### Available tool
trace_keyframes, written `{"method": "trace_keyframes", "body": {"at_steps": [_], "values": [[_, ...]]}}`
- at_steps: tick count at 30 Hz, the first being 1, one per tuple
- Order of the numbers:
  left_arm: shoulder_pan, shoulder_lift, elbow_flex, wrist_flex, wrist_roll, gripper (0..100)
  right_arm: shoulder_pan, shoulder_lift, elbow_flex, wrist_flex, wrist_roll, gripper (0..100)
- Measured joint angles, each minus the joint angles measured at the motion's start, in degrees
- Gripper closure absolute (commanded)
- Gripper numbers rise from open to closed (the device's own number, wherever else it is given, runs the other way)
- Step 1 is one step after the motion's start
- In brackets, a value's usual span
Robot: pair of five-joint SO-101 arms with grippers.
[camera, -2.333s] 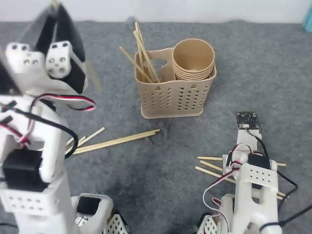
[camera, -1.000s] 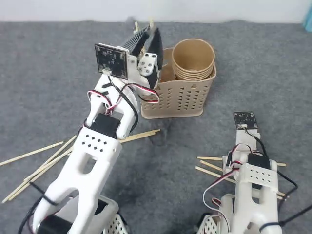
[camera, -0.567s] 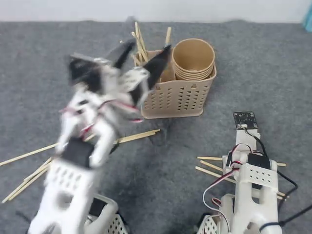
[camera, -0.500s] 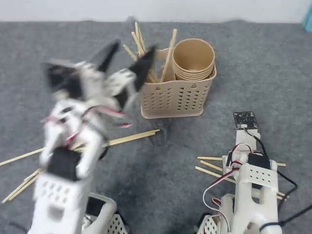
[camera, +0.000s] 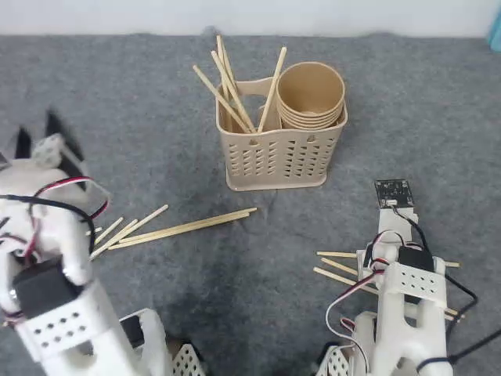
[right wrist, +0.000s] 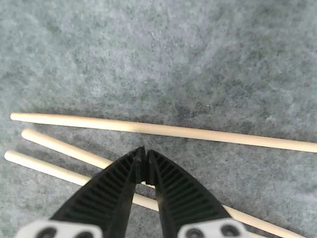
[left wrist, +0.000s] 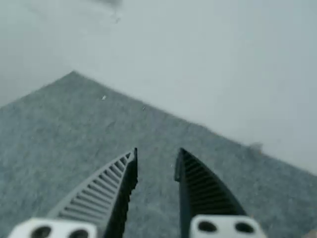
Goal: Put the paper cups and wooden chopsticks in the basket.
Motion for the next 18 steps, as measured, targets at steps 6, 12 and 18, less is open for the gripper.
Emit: {"method": "trace_keyframes", "body": {"at_steps": [6,12,18], "values": [[-7.82,0.00,9.58,1.85,-4.31,98,0.00,0.00,0.00,0.00,0.00,99.1],[-17.49,0.00,20.13,-1.49,-7.82,98,0.00,0.00,0.00,0.00,0.00,99.1],[-18.73,0.09,26.73,0.44,-25.67,98,0.00,0.00,0.00,0.00,0.00,99.1]]}}
